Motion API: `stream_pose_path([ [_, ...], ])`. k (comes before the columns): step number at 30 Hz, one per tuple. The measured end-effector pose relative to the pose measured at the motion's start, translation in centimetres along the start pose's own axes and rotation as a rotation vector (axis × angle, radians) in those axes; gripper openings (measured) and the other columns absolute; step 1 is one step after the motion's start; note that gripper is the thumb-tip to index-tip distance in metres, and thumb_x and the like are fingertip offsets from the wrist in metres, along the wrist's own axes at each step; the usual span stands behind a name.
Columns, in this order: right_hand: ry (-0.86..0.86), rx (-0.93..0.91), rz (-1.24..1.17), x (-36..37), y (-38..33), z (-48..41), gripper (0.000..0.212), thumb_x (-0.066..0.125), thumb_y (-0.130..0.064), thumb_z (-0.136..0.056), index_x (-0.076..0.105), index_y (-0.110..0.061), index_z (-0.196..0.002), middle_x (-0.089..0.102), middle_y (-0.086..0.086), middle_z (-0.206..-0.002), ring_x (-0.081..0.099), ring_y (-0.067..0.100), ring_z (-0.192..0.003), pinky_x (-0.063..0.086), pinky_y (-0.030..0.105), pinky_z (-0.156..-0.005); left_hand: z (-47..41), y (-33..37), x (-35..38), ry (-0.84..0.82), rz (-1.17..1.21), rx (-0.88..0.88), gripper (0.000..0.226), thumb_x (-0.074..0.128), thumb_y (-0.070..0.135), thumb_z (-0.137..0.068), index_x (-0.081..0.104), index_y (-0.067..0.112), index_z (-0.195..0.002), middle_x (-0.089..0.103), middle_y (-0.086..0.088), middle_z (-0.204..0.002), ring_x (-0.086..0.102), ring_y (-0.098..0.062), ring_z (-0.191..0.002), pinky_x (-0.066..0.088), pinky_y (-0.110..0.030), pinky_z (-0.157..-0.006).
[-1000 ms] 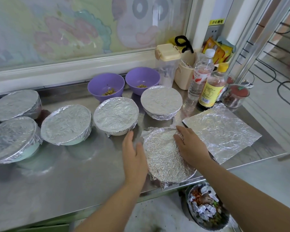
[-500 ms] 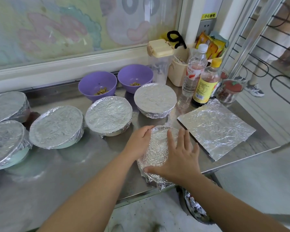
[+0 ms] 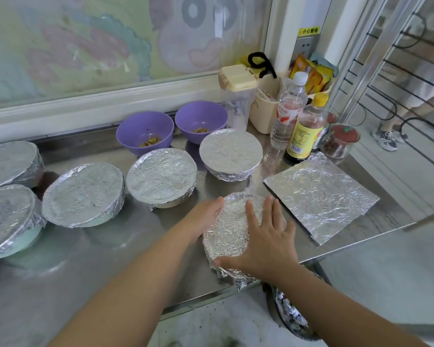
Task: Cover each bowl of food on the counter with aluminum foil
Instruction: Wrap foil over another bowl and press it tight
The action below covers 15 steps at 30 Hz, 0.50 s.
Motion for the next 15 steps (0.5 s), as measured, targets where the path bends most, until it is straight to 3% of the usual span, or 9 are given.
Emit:
stream_pose_path([
  [2,-0.006,0.0,0.001,0.0,0.0,-0.1,0.151,0.027,-0.111,-0.043,-0.029,-0.026,-0.155,-0.04,0.02,-0.156,-0.041,0.036,-0.143,0.003,0.063,-0.119,-0.1,1.8,0.0,-0.04,-0.209,0.054,0.038,0.044,0.056,-0.089,0.064,0.023,-0.091,0.067,0.007,-0.092,0.059,-0.013,-0.084,0.043,-0.035,-0.087],
  [3,-0.01,0.0,0.004,0.1,0.0,-0.1,0.151,0.026,-0.112,-0.043,-0.029,-0.026,-0.155,-0.041,0.02,-0.155,-0.042,0.036,-0.142,0.002,0.063,-0.119,-0.1,3.1,0.0,-0.035,-0.31,0.114,0.031,0.041,0.05,-0.096,0.062,0.028,-0.1,0.063,0.008,-0.093,0.055,-0.012,-0.084,0.042,-0.034,-0.084],
  [5,-0.018,0.0,0.008,0.1,-0.1,-0.1,0.152,0.025,-0.112,-0.042,-0.03,-0.026,-0.154,-0.042,0.02,-0.154,-0.043,0.036,-0.141,0.001,0.063,-0.119,0.1,5.6,0.7,-0.021,-0.417,0.257,0.036,0.035,0.044,-0.104,0.056,0.036,-0.132,0.062,0.015,-0.122,0.056,-0.006,-0.105,0.044,-0.029,-0.094],
  [7,-0.021,-0.001,0.011,0.1,-0.1,-0.1,0.152,0.025,-0.112,-0.042,-0.03,-0.025,-0.154,-0.042,0.02,-0.154,-0.043,0.037,-0.141,0.002,0.063,-0.119,0.0,6.7,1.9,-0.027,-0.504,0.347,0.039,0.037,0.041,-0.105,0.051,0.035,-0.141,0.057,0.015,-0.139,0.054,-0.005,-0.122,0.042,-0.032,-0.106],
  [10,-0.017,-0.004,0.017,0.1,-0.1,0.0,0.152,0.025,-0.112,-0.043,-0.029,-0.024,-0.155,-0.042,0.021,-0.154,-0.043,0.037,-0.141,0.003,0.063,-0.119,-0.6,6.5,2.4,0.002,-0.599,0.335,0.035,0.04,0.034,-0.105,0.06,0.027,-0.133,0.064,0.008,-0.13,0.059,-0.011,-0.117,0.045,-0.034,-0.101],
  [15,-0.02,-0.006,0.023,0.2,-0.1,-0.1,0.152,0.025,-0.112,-0.043,-0.031,-0.024,-0.154,-0.042,0.022,-0.154,-0.043,0.037,-0.142,0.004,0.063,-0.119,-1.1,5.9,1.9,-0.028,-0.507,0.221,0.035,0.042,0.037,-0.105,0.067,0.013,-0.106,0.07,-0.008,-0.104,0.064,-0.026,-0.098,0.046,-0.037,-0.089],
])
Point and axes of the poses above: each hand's wrist, its own z-axis away from the middle knuckle, its own x-axis out of the palm, y = z × x, the point moved 9 cm from there along -z, towards the middle knuckle
